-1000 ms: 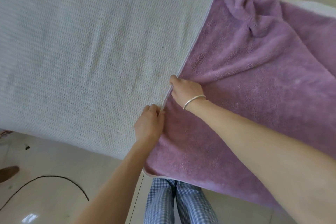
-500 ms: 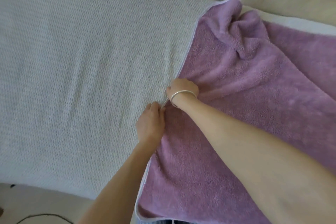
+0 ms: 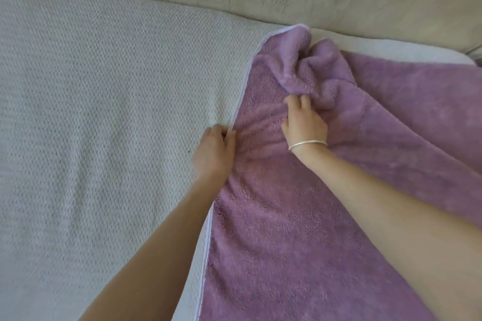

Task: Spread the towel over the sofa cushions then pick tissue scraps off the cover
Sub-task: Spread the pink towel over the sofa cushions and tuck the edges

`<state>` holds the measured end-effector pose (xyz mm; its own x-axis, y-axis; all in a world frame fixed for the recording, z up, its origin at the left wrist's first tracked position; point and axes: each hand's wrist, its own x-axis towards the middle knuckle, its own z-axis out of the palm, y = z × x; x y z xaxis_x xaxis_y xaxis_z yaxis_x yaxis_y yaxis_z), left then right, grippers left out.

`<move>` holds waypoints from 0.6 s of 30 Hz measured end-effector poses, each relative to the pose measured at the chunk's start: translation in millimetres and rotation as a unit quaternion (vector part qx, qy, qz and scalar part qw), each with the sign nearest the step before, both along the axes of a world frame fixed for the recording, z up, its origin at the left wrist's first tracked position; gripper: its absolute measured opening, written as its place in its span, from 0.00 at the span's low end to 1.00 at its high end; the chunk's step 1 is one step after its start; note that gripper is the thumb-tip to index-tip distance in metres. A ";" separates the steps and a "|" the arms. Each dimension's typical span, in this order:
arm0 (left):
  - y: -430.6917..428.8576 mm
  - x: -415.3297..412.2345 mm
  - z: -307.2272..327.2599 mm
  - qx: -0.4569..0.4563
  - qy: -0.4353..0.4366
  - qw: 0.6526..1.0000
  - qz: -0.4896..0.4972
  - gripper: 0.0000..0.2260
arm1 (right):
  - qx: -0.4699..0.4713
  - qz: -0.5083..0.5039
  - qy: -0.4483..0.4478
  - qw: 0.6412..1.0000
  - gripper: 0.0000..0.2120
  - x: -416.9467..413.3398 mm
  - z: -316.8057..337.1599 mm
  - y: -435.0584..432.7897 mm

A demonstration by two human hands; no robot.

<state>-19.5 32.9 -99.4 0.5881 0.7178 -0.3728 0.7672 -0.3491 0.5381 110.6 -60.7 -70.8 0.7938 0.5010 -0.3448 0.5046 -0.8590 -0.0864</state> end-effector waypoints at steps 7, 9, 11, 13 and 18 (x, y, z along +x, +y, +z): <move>20.8 75.7 -3.1 0.028 -0.050 0.998 -0.022 0.11 | -0.047 0.047 0.001 0.998 0.12 42.5 -7.8 -2.6; 35.2 73.9 -1.8 0.059 -0.073 0.995 0.029 0.08 | -0.013 0.071 0.006 0.997 0.12 46.4 -9.3 11.9; 47.6 59.0 -5.3 0.075 -0.067 0.991 0.084 0.08 | 0.030 0.110 0.009 0.993 0.12 43.5 -10.4 27.5; 49.6 45.6 -7.9 0.063 -0.035 0.992 0.102 0.09 | 0.045 0.130 0.028 0.990 0.11 38.7 -12.9 37.1; 52.6 65.0 -4.6 0.042 -0.011 0.993 0.109 0.08 | 0.125 0.084 0.042 0.988 0.09 52.1 -8.1 30.9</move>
